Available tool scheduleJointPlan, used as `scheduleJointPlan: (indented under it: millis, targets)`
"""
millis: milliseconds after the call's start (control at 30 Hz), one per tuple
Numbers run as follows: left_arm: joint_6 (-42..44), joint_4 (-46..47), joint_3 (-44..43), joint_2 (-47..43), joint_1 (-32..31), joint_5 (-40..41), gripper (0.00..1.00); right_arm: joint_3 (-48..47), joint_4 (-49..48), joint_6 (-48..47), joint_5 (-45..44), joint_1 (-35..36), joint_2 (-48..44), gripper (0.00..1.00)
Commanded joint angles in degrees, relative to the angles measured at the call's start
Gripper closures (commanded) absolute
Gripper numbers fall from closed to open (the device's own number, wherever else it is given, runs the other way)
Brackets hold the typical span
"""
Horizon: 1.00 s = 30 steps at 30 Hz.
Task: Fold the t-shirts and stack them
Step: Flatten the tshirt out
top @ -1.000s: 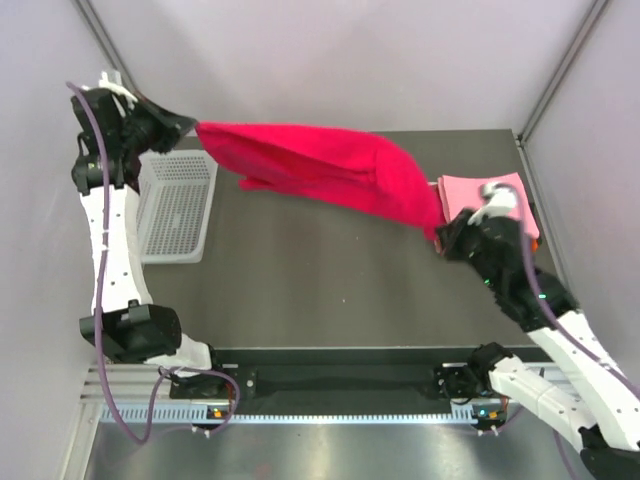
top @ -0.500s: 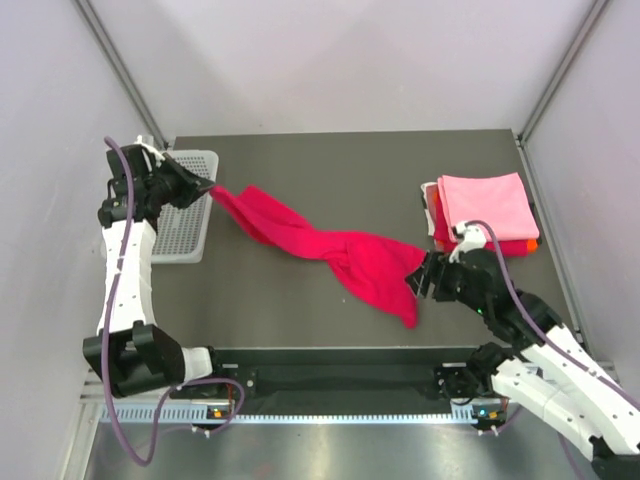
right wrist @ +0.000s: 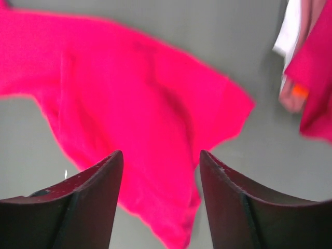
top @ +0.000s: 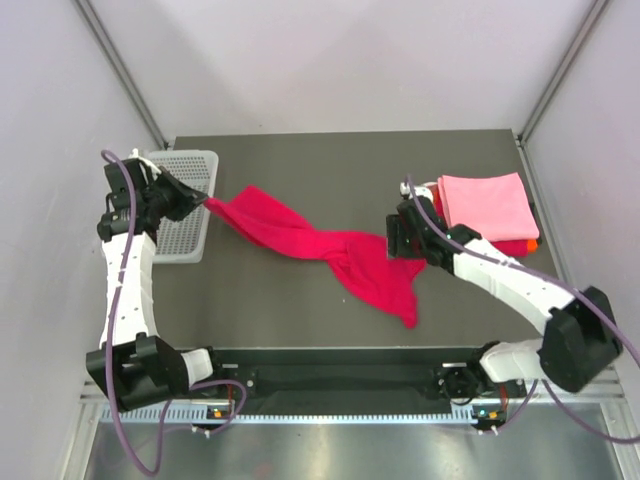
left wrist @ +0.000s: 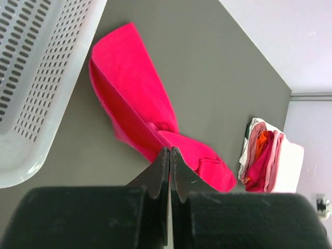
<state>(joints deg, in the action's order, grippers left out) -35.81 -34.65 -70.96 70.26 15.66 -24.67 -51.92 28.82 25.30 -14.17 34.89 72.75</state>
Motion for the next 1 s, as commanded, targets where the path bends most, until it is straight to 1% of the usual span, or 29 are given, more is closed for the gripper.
scheduleJointPlan:
  millis: [0,233,400,600,767,967]
  targets:
    - [0.4,2.48,1.26,-1.7,0.34,-0.29,1.0,-5.73,-2.71,-2.8,-2.09,-2.37,5.11,0.38]
    - [0.39,2.66,0.3,-1.18,0.42,0.67,1.0,-10.04,-6.49,-5.26,3.18,-2.99,16.61,0.41]
    - [0.04,2.66,-0.58,-1.35,0.42,1.64,1.0,-11.71,-10.62,-6.05,10.47,-3.08,20.06,0.4]
    - [0.57,1.96,-1.11,-2.41,0.42,2.43,1.0,-13.38,-10.98,-5.52,10.39,-1.68,19.98,0.39]
    - [0.74,2.05,-0.67,-3.73,0.51,2.96,1.0,-16.01,-10.01,-5.0,10.75,0.17,20.15,0.4]
    - [0.57,2.66,-0.06,-3.81,0.51,1.73,1.0,-20.32,-8.61,-3.16,10.84,3.42,24.71,0.41]
